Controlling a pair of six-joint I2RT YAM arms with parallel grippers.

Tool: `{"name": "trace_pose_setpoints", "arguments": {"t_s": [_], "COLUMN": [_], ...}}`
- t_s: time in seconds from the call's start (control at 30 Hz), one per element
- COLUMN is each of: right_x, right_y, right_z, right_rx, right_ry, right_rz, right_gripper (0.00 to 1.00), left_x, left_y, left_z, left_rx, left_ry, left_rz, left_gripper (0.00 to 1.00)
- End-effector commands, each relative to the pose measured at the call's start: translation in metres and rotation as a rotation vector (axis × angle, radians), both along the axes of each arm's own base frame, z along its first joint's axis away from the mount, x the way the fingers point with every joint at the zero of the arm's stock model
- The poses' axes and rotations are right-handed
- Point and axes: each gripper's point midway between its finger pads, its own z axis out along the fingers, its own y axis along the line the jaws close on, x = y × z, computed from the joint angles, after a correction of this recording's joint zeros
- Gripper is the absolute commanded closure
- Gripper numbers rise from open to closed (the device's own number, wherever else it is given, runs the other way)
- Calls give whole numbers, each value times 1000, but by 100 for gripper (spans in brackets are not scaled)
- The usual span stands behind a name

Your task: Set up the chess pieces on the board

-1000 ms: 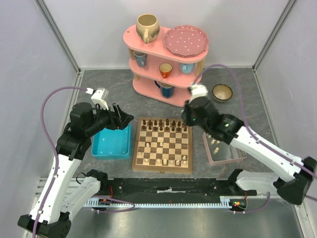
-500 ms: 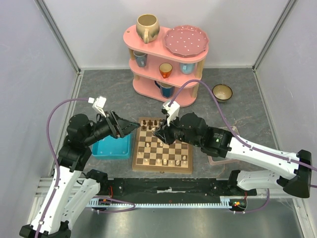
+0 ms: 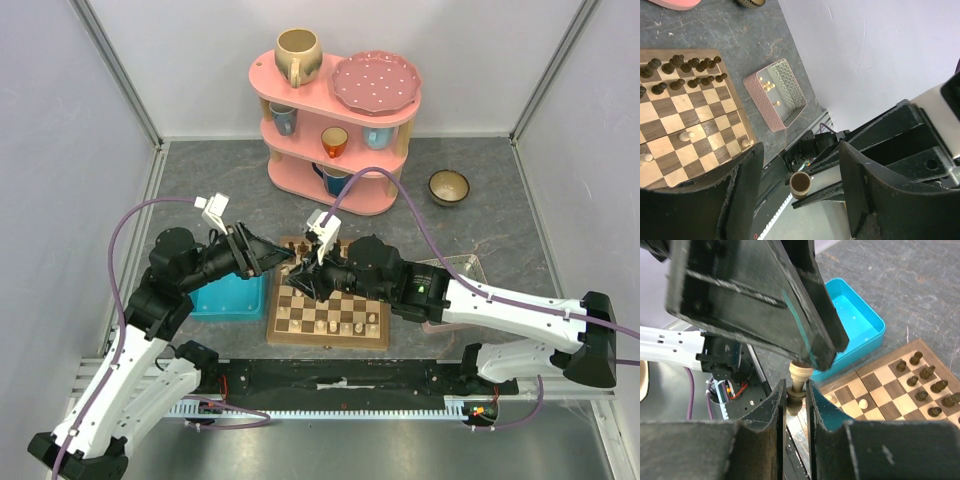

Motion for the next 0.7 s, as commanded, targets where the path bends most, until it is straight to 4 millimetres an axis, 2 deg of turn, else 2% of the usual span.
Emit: {"name": "trace_pose_setpoints", "arguments": {"t_s": [0.0, 0.27, 0.4, 0.67], "right_x": [3, 11, 17, 34], "right_y": [11, 11, 10, 7], "right_z": [54, 66, 64, 61], "right_rx": [138, 168, 163, 168], "right_ry": [-85, -118, -124, -141], "right_rz": [-5, -46, -83, -194], "right_gripper": [100, 100, 100, 100], "left_x": [2, 0, 1, 2], "left_y": [-5, -7, -7, -6], "left_z": [12, 7, 9, 11], "left_rx": [-41, -39, -48, -59], "left_ry": [-8, 8, 11, 16], "left_rz": [17, 15, 24, 35], "left_gripper": [35, 44, 50, 52]}}
